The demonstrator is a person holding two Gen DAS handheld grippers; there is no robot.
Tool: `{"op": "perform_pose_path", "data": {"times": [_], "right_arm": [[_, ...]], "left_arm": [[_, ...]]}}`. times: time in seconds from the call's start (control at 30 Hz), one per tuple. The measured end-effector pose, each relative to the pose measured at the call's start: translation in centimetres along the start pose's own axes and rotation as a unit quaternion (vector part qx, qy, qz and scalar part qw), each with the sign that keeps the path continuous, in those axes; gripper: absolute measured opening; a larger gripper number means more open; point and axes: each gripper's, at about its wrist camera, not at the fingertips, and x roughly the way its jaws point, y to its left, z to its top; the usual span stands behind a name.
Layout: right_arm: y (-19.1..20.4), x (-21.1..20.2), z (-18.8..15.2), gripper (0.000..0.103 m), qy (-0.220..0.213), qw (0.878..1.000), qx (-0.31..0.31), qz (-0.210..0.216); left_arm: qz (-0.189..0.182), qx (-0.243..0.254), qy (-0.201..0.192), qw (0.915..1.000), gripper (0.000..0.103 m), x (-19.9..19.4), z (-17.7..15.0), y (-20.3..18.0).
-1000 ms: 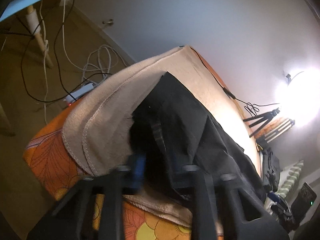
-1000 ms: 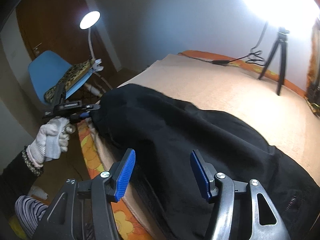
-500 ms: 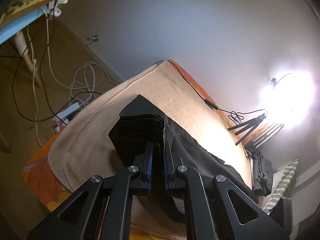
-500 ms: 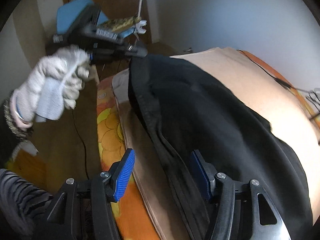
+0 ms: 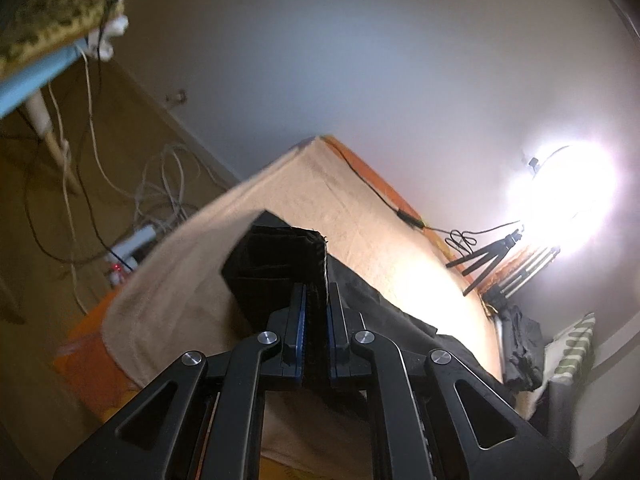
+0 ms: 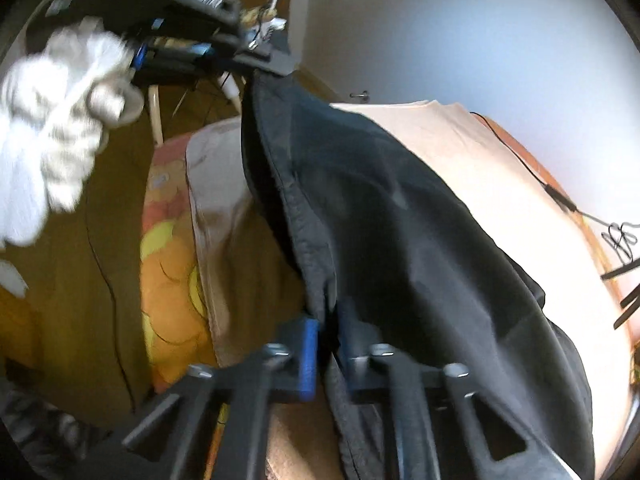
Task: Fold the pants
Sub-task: 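Grasp the trousers edge with the left gripper while the right gripper grasps the hem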
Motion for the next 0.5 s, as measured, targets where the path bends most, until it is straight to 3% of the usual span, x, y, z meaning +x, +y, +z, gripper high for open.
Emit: {"op": "perform_pose_path", "data": {"times": [0.17,0.23,0.3,0.4,0.5], "right_arm": [[0.2,-1.3,0.7,0.003,-0.003,0.999,0.0,0.043],[0.9,-0.1,0.2,0.012,0.019,0.998,-0.016,0.059],[1.1,0.2,-0.3,0.039,0.026,0.997,-0.014,0.075],[0.7,-1.2,-1.0,0.046,0.009,0.994,-0.006,0.109],[-2.3,-3.8,-1.6,0.052,-0.017,0.991,0.021,0.131]], "left_arm": [[0.048,-0.013,0.028,0.9984,0.007,0.1,-2.9,3.4],[0.062,-0.027,0.048,0.9966,0.007,0.6,-4.1,5.0],[0.066,-0.029,0.056,0.9958,0.011,0.5,-4.7,5.7],[0.094,-0.006,0.04,0.9948,0.013,-0.8,-4.2,5.5],[0.109,0.01,0.014,0.9938,0.013,-2.7,-3.3,4.9]]}}
